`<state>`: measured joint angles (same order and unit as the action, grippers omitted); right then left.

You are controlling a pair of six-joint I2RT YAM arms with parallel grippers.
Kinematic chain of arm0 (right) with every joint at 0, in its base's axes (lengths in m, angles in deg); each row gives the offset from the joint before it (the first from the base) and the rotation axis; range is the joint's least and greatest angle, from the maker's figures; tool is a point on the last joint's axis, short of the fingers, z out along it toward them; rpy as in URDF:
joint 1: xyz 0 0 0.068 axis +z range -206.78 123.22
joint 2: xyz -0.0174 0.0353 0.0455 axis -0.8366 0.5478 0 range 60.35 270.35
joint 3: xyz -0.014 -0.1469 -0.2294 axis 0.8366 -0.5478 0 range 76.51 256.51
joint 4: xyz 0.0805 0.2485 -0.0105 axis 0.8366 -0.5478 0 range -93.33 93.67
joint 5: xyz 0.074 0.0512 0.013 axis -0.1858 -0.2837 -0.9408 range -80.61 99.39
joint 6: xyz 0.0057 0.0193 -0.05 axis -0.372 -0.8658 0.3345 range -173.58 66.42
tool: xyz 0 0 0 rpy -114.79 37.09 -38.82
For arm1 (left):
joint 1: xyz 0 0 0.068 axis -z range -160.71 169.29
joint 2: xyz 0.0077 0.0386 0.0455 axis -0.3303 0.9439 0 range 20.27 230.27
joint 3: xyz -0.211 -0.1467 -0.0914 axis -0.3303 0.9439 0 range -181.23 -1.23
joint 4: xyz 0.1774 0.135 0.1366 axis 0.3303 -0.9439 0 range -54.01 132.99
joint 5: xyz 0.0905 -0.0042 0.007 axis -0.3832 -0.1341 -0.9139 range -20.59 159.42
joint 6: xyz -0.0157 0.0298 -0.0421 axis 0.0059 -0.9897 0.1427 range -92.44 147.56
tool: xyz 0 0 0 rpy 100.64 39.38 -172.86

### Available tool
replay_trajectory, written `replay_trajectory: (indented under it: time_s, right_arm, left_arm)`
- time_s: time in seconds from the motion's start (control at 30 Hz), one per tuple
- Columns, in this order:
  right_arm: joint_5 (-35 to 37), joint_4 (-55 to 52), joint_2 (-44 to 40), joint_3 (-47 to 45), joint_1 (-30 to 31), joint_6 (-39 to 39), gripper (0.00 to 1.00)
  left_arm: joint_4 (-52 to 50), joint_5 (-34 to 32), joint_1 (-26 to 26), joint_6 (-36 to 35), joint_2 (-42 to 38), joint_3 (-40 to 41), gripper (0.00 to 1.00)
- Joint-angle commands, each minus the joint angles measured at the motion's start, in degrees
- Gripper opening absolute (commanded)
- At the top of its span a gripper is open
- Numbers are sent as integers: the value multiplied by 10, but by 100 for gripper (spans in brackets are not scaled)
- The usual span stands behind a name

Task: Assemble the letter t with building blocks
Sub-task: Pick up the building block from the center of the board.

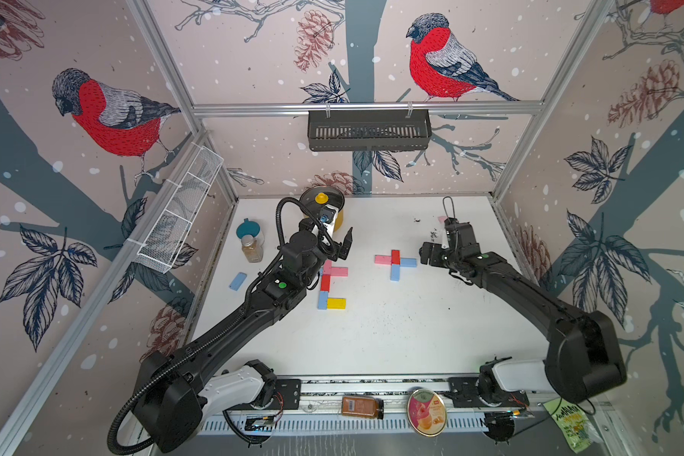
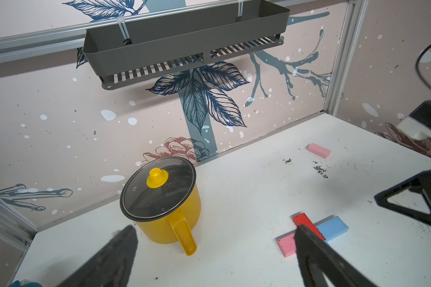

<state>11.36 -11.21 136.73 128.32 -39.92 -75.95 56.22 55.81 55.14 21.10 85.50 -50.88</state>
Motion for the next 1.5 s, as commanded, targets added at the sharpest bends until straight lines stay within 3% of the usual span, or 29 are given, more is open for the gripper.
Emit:
replay_trajectory:
  time_s: [0.0,0.23,0.53,1.03,1.47]
  right_arm:
    - [42,20,-19,-9,-37,63,100]
    - [-36,2,61,56,-155,84,99]
    - [-51,25,178,141,-205,104,96]
    - [-71,-7,449,388,-217,174,82]
    - [-125,-46,560,516,-213,186,76]
  left_arm:
    - [16,3,1,-7,-2,-4,97]
    - [17,0,1,-7,-3,-4,98]
    - [12,9,10,-6,-24,-6,98]
    - [31,53,30,4,-72,3,97]
    - [-24,63,58,20,-88,-25,97]
